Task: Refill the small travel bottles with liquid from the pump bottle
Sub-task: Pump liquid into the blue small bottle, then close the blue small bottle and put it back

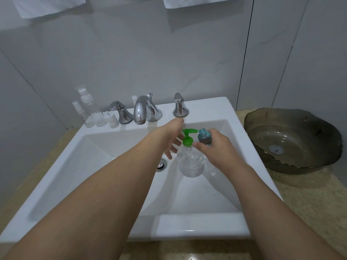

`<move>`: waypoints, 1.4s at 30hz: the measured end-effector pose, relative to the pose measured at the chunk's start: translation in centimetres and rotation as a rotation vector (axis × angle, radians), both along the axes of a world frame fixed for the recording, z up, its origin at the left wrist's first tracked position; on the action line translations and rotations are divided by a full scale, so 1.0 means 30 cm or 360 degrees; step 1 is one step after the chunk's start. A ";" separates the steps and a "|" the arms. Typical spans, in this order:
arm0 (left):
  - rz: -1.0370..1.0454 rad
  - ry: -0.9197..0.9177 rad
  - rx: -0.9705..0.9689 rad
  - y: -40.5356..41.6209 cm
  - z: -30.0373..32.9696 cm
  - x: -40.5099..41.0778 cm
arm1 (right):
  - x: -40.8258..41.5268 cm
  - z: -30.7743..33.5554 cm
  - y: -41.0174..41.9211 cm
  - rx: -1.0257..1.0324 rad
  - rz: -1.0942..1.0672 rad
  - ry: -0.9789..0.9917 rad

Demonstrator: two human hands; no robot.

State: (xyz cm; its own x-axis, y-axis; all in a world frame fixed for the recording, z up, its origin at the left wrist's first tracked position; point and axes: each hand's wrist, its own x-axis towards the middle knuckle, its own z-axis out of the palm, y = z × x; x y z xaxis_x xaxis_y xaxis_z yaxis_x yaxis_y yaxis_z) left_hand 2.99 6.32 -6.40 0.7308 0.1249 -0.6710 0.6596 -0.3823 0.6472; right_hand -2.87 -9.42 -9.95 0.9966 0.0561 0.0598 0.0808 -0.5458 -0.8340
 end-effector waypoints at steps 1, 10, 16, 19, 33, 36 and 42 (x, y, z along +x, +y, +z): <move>0.0001 -0.0013 0.0014 0.006 -0.002 -0.008 | -0.005 0.001 -0.002 0.0009 -0.0035 -0.0025; -0.0070 -0.0100 0.0121 0.124 0.009 -0.163 | -0.113 0.083 0.058 0.0336 -0.0183 -0.0154; -0.0204 -0.0182 0.0253 0.258 0.045 -0.265 | -0.187 0.116 0.172 0.0435 -0.0103 -0.0123; -0.0231 -0.0269 0.0383 0.345 0.053 -0.285 | -0.199 0.119 0.253 0.0567 -0.0036 -0.0088; 0.0053 -0.0788 0.0621 0.741 -0.027 -0.283 | -0.092 0.059 0.599 0.0699 0.0161 0.0248; 0.0203 -0.1004 0.0642 0.737 -0.032 -0.241 | -0.046 0.054 0.647 0.0693 0.0173 0.0246; 0.0582 -0.1160 0.0469 0.674 -0.035 -0.122 | 0.019 0.003 0.665 0.0593 0.0220 0.0272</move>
